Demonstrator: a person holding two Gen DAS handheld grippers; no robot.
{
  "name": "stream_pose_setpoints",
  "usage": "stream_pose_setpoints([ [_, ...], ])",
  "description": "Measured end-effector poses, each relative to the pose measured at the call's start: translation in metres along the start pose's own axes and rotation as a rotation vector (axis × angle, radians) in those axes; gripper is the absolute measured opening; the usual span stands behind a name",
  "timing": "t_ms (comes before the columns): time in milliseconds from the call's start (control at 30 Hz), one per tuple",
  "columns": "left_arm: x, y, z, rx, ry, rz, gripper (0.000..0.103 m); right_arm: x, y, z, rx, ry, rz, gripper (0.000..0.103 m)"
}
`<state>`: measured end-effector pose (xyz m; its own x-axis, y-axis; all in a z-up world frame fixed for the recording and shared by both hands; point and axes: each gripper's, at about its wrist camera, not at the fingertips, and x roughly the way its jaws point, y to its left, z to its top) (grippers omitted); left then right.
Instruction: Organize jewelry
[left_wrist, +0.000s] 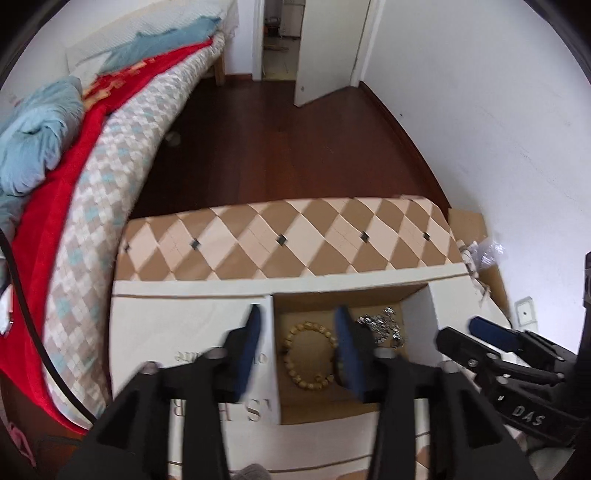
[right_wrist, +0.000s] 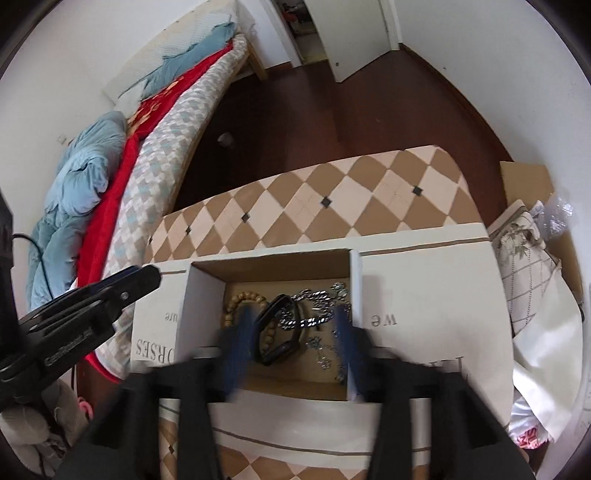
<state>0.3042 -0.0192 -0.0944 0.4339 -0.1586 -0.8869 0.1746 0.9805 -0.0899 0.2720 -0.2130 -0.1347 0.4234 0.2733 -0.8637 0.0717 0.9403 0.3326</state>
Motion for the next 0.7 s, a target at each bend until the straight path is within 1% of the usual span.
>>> stream_pose_setpoints([
  [33,-0.002,0.002,0.000,0.000,-0.014,0.031,0.074,-0.002,0.000,0.000,-0.005,-0.004,-0.020,0.065],
  [100,-0.006,0.006,-0.002,0.000,-0.037,0.079,0.088,-0.004,-0.001,-0.001,-0.013,-0.007,-0.051,0.066],
  [133,-0.007,0.007,-0.003,0.002,-0.040,0.094,0.091,-0.005,-0.002,-0.002,-0.015,-0.003,-0.073,0.076],
  [167,-0.007,0.009,-0.005,0.002,-0.041,0.118,0.091,-0.005,-0.002,-0.003,-0.024,0.000,-0.108,0.091],
  [233,-0.006,0.012,-0.012,0.004,-0.038,0.162,0.096,-0.004,-0.001,-0.007,-0.049,0.002,-0.186,0.102],
  [300,-0.005,0.015,-0.019,0.003,-0.032,0.184,0.098,-0.001,0.001,-0.013,-0.070,0.014,-0.258,0.103],
  [400,-0.006,0.016,-0.031,0.003,-0.026,0.206,0.098,0.001,0.000,-0.022,-0.073,0.025,-0.300,0.103],
  [467,-0.008,0.016,-0.040,-0.002,-0.019,0.202,0.099,-0.001,0.000,-0.028,-0.078,0.021,-0.325,0.103],
  [567,-0.015,0.014,-0.050,-0.008,-0.022,0.194,0.101,-0.008,0.005,-0.035,-0.091,0.016,-0.338,0.103],
  [700,-0.038,0.007,-0.064,0.000,-0.043,0.194,0.101,-0.033,0.017,-0.046,-0.105,-0.022,-0.337,0.103],
])
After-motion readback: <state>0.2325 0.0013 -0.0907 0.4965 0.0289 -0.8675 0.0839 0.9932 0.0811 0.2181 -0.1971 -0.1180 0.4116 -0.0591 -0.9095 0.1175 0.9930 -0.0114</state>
